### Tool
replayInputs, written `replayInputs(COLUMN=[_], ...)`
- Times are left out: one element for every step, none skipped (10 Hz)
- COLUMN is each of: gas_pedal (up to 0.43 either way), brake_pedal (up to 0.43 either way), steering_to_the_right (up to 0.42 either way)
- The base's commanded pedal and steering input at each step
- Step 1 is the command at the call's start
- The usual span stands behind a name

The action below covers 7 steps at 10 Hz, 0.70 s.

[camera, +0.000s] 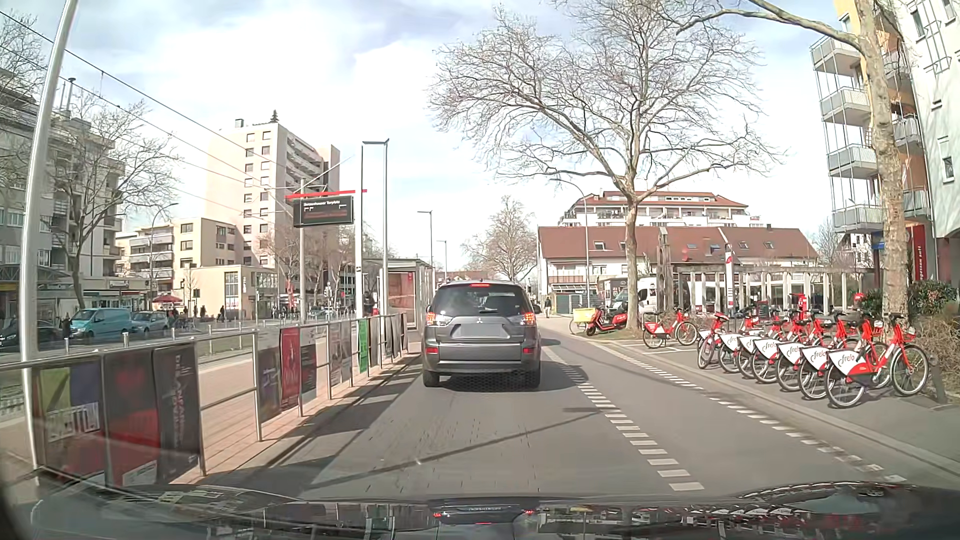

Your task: Follow the waypoints while adhering to traffic rules and regulations

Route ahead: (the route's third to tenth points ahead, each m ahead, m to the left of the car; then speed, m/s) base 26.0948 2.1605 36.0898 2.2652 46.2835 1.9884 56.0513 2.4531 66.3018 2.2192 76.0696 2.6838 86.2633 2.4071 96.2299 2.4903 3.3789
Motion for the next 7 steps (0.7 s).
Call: replayInputs(gas_pedal=[0.0, 0.0, 0.0, 0.0, 0.0, 0.0, 0.0], brake_pedal=[0.0, 0.0, 0.0, 0.0, 0.0, 0.0, 0.0], steering_to_the_right=[-0.008, -0.008, -0.008, -0.006, -0.005, -0.005, -0.005])
